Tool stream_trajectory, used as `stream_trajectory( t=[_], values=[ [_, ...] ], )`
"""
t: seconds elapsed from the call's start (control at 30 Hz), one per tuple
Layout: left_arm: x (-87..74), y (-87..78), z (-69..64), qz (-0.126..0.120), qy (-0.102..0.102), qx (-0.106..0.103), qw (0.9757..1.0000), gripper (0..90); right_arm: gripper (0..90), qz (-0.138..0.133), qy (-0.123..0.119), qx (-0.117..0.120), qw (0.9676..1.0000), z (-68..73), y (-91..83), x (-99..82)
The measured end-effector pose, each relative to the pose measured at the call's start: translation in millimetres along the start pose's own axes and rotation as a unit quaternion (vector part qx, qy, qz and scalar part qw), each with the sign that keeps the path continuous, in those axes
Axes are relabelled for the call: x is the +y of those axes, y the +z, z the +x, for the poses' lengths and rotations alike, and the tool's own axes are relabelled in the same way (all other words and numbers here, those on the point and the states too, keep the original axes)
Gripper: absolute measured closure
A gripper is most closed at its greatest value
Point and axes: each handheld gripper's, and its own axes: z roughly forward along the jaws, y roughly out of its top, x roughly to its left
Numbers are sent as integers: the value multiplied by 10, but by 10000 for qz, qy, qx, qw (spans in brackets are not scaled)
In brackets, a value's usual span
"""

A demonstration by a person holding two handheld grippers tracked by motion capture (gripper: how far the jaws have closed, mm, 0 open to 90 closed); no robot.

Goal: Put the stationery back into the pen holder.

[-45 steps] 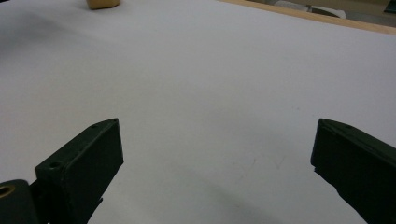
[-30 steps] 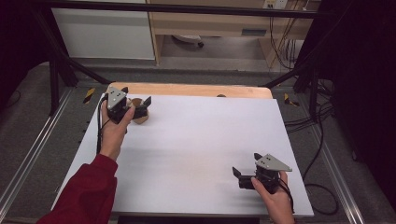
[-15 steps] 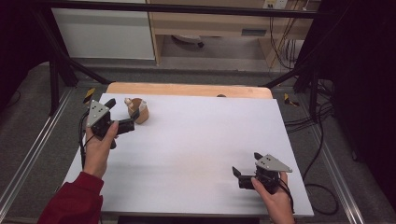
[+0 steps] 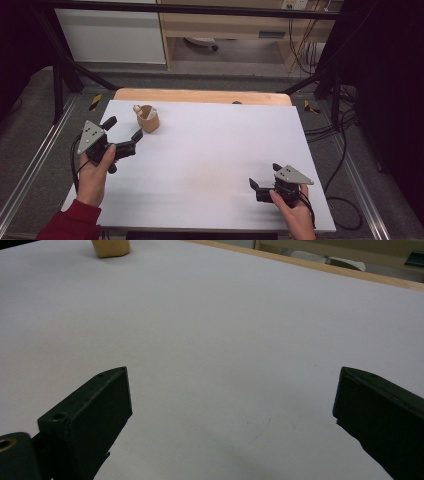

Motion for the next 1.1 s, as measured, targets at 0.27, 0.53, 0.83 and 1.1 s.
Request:
stream_trajectory(
  t=[0.27,0.53,0.83,1.1],
  values=[
    [-115,-240,-47,137,-60,-96,9998,19,27,-37,25,-22,10000,-6,-10,1],
    [-362,-384,-166,475,-110,-301,9984,21,27,-72,59,-38,9999,-18,-25,3],
    [-613,-372,-333,920,-26,-580,9941,24,27,-74,67,-60,9999,-35,-35,-2],
    [-732,-310,-421,1191,-39,-794,9897,27,27,-24,60,-44,10000,-45,-21,-19]
  ],
)
